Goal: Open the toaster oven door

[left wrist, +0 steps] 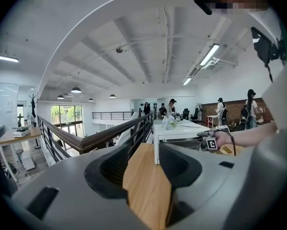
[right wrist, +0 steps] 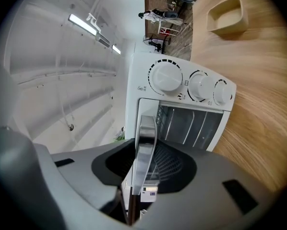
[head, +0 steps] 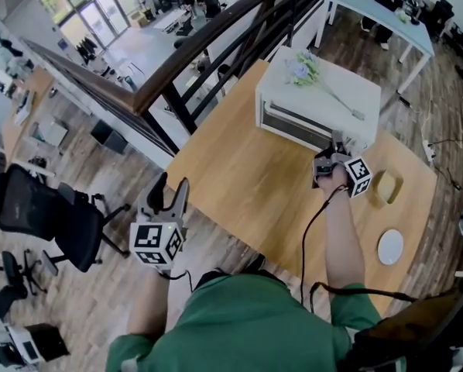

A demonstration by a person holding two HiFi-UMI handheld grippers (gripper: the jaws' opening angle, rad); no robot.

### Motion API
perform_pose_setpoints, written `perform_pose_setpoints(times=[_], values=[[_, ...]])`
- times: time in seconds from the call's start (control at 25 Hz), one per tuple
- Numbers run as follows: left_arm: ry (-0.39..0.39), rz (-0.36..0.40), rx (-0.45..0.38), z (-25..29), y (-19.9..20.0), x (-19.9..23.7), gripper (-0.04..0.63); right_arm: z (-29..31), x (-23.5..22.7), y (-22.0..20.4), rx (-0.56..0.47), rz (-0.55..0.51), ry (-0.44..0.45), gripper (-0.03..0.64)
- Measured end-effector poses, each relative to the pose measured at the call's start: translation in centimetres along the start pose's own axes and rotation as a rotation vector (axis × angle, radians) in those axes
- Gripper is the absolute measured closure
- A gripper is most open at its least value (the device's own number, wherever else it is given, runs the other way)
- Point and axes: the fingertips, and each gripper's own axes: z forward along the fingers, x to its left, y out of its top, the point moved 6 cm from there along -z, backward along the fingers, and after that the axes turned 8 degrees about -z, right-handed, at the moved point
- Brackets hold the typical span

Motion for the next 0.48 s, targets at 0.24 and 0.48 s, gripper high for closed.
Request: perform_pose_setpoints(times=[0.24,0.48], values=[[-0.043,0.013,0.002,0.2,0.2,-1.2,0.382,-1.6,-0.3,-1.0,0.032,-0.007,0.001,0.483],[-0.091,0.032,0.007,0.3,0.3,-2.4,0.382,-4.5,-1.4,-2.8,0.058,0.006,-0.01,0.483]])
